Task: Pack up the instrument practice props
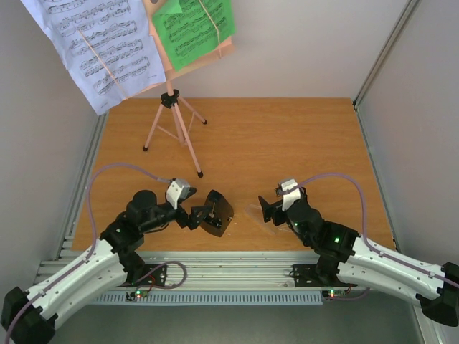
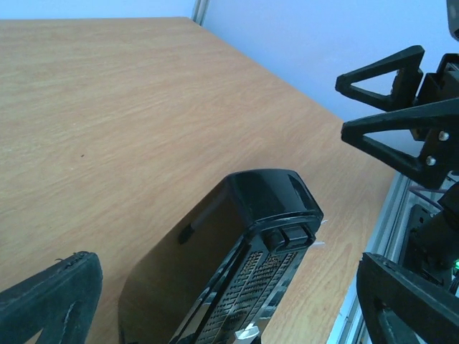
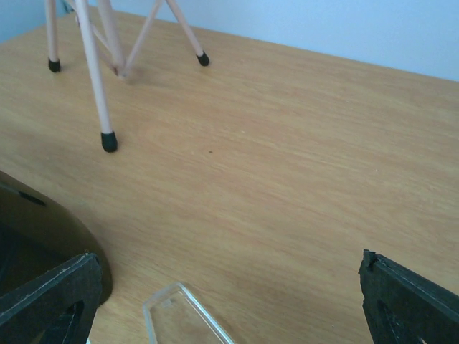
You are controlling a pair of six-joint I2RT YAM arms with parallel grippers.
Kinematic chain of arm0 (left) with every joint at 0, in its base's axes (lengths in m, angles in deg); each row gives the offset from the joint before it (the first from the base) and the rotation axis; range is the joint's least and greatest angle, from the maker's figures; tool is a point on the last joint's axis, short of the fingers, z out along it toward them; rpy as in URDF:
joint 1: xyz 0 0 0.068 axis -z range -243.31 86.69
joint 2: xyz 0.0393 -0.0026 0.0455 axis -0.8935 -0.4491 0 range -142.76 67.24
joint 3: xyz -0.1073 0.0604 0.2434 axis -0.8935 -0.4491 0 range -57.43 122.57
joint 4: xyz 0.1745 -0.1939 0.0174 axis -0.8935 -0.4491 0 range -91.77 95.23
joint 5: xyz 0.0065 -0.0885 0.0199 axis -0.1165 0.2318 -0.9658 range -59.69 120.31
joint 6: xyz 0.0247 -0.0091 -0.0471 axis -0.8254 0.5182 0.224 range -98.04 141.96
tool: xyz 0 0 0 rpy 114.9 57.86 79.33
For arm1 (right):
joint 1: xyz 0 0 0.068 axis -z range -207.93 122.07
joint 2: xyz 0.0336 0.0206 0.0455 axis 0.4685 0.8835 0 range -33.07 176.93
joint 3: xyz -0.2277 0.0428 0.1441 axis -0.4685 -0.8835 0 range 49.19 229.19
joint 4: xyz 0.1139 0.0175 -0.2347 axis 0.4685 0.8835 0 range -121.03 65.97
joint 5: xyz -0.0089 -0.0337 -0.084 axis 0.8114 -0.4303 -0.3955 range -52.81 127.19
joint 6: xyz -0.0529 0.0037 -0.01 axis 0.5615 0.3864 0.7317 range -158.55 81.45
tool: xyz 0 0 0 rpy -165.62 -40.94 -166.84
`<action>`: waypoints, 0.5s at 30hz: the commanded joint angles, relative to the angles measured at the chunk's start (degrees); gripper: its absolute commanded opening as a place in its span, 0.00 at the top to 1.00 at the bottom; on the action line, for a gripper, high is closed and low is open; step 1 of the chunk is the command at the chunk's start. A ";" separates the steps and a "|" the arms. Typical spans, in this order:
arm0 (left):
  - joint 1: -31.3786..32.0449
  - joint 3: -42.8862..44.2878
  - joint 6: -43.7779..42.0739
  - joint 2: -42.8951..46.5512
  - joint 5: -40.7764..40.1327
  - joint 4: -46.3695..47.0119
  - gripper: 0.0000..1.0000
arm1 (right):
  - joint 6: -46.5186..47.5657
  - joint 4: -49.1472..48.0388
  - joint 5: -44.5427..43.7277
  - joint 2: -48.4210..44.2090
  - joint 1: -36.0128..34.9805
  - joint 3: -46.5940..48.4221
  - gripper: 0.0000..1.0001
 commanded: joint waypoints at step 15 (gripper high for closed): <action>6.21 0.25 -5.44 -6.77 -4.81 2.65 0.10 | -1.41 -4.62 -2.98 8.02 0.38 0.45 0.01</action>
